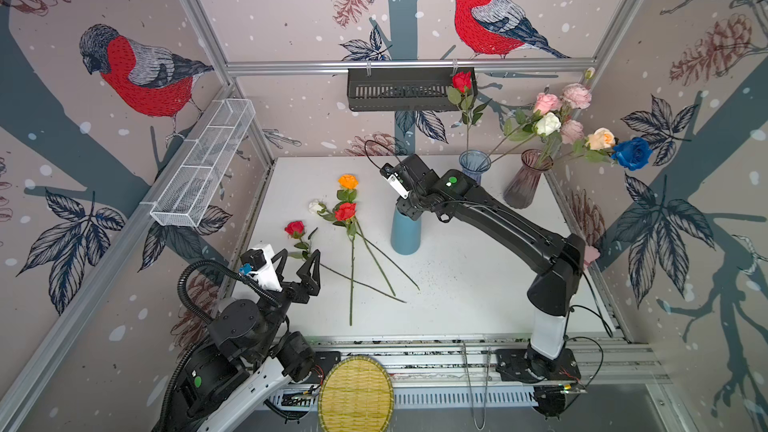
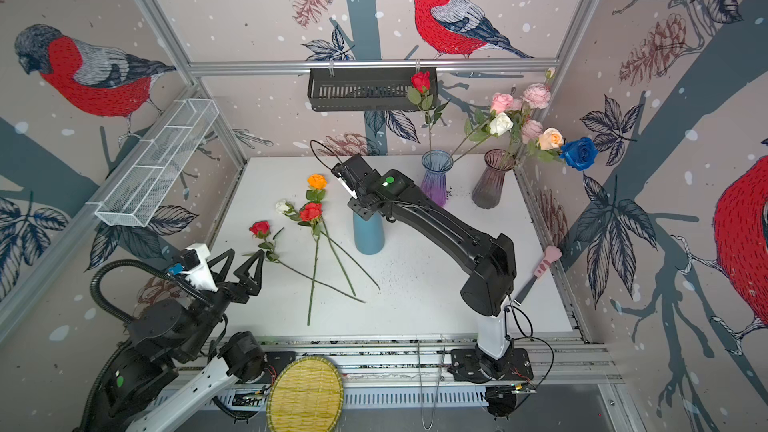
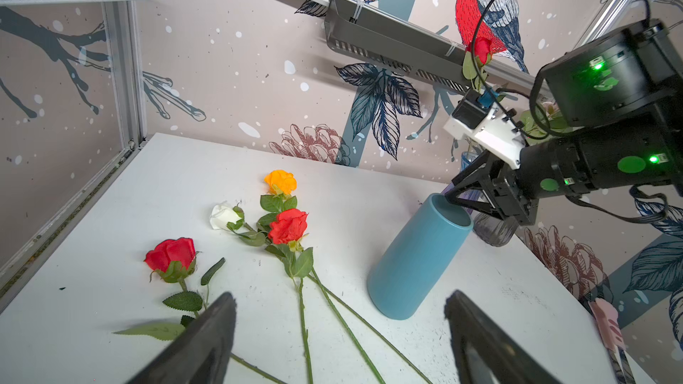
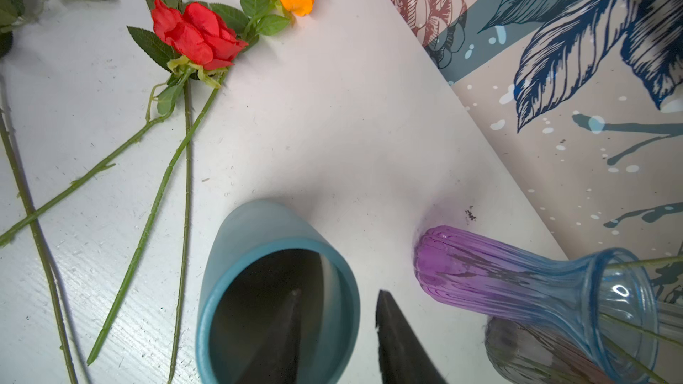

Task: Arrange the flowers into the vase
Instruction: 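Set the teal cylinder vase upright nearer the robot with the right gripper, then grasp the orange-yellow rose stem with the left gripper while the right withdraws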

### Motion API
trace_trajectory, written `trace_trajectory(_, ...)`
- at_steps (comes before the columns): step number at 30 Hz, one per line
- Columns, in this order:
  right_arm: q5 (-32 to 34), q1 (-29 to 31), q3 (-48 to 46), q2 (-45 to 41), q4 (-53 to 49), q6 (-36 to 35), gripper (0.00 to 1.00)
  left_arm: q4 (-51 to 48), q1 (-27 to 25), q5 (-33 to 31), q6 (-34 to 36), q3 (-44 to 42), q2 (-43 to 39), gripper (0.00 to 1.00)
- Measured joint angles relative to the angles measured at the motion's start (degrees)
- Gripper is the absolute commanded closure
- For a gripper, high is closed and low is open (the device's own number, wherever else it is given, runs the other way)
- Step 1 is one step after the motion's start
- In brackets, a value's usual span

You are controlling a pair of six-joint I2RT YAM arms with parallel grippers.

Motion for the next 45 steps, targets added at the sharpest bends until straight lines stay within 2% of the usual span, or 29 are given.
trace_trajectory(2, 0.1, 0.0, -0.9, -1.8, 0.9, 0.2, 0.52, 0.0, 0.0, 0.0, 0.0, 0.0, 0.2, 0.12)
trace_trajectory(3, 0.2, 0.0, -1.7, -3.0, 1.7, 0.7, 0.2, 0.0, 0.0, 0.0, 0.0, 0.0, 0.3, 0.12)
trace_trajectory(4, 0.2, 0.0, -2.8, -4.8, 2.7, 1.3, 0.0, 0.0, 0.0, -0.1, 0.0, -0.1, 0.5, 0.09)
trace_trajectory(5, 0.2, 0.0, -4.5, -7.1, 4.0, 1.5, 0.01, 0.0, 0.0, -0.2, 0.0, -0.2, 0.8, 0.04)
trace_trajectory(9, 2.0, 0.0, -15.8, -18.8, 13.7, 2.9, 0.01, 0.0, 0.0, -0.2, 0.0, -0.5, 3.4, 0.03)
trace_trajectory(13, 5.7, -0.4, -32.6, -32.7, 24.0, 4.6, 0.01, 0.7, 0.0, 0.1, 0.3, -0.5, 9.5, 0.03)
trace_trajectory(16, 7.3, -2.7, -45.3, -44.0, 30.0, 8.5, 0.01, 1.1, 0.2, 1.9, 1.7, -0.3, 15.6, 0.04)
trace_trajectory(20, 5.6, -8.3, -60.7, -56.0, 33.9, 16.8, 0.01, 1.3, 2.2, 4.9, 1.1, 1.7, 25.7, 0.03)
trace_trajectory(22, 3.7, -10.0, -67.1, -60.2, 34.2, 21.9, 0.0, 2.4, 3.2, 5.7, -1.5, 1.7, 29.4, 0.03)
trace_trajectory(27, -2.8, -12.3, -82.3, -69.8, 36.3, 33.1, 0.01, 9.6, 5.8, 13.8, -11.0, -5.8, 34.0, 0.03)
trace_trajectory(30, -4.9, -13.0, -90.3, -75.8, 37.9, 37.9, 0.01, 14.1, 11.0, 20.5, -18.6, -10.5, 37.8, 0.03)
trace_trajectory(32, -5.6, -13.8, -94.4, -79.8, 38.8, 40.3, 0.0, 16.3, 16.4, 25.8, -23.4, -13.2, 40.8, 0.03)
trace_trajectory(33, -5.9, -14.2, -95.6, -81.0, 38.8, 40.6, 0.02, 16.8, 18.6, 28.0, -24.9, -13.9, 42.2, 0.04)
trace_trajectory(35, -6.3, -14.4, -97.2, -81.5, 40.3, 41.9, 0.11, 17.6, 22.9, 31.6, -26.9, -14.9, 45.3, 0.14)
trace_trajectory(37, -7.3, -14.4, -97.8, -80.1, 41.4, 43.2, 0.16, 18.1, 25.4, 34.4, -26.9, -14.8, 48.1, 0.22)
trace_trajectory(41, -7.3, -14.6, -96.9, -72.4, 42.6, 43.3, 0.14, 17.9, 27.4, 35.8, -23.5, -9.9, 54.1, 0.35)
trace_trajectory(45, -7.2, -14.6, -95.6, -65.7, 42.8, 42.7, 0.1, 18.6, 27.5, 35.1, -19.1, -4.3, 60.4, 0.42)
